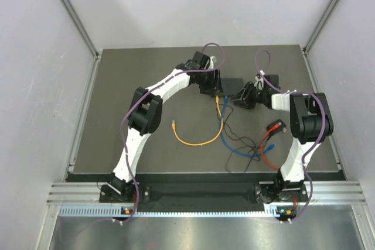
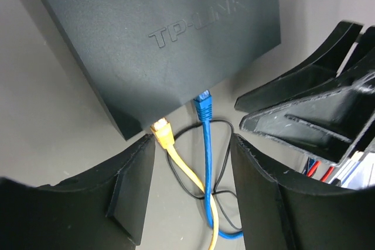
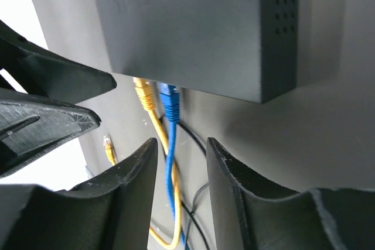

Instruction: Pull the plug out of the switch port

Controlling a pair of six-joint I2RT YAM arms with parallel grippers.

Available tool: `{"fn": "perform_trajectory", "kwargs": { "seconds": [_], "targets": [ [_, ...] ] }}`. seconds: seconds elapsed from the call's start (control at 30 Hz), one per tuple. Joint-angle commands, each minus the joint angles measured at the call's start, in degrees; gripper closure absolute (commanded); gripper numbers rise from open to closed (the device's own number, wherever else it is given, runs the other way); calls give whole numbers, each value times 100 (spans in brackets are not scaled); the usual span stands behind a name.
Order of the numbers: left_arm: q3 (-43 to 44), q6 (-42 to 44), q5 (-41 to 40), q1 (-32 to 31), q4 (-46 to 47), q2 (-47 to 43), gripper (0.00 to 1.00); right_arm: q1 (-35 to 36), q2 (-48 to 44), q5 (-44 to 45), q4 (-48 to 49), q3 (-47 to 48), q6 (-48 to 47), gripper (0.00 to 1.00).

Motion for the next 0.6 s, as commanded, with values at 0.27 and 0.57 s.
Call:
{"fn": "perform_trajectory", "kwargs": {
  "seconds": [0.27, 0.57],
  "targets": [
    [297, -134, 132, 63, 189, 139, 41, 163, 440, -243, 1614, -356, 358, 61],
    [288, -108, 203, 133, 75, 236, 41, 260, 854, -112, 2204, -312, 964, 65]
  ]
}}
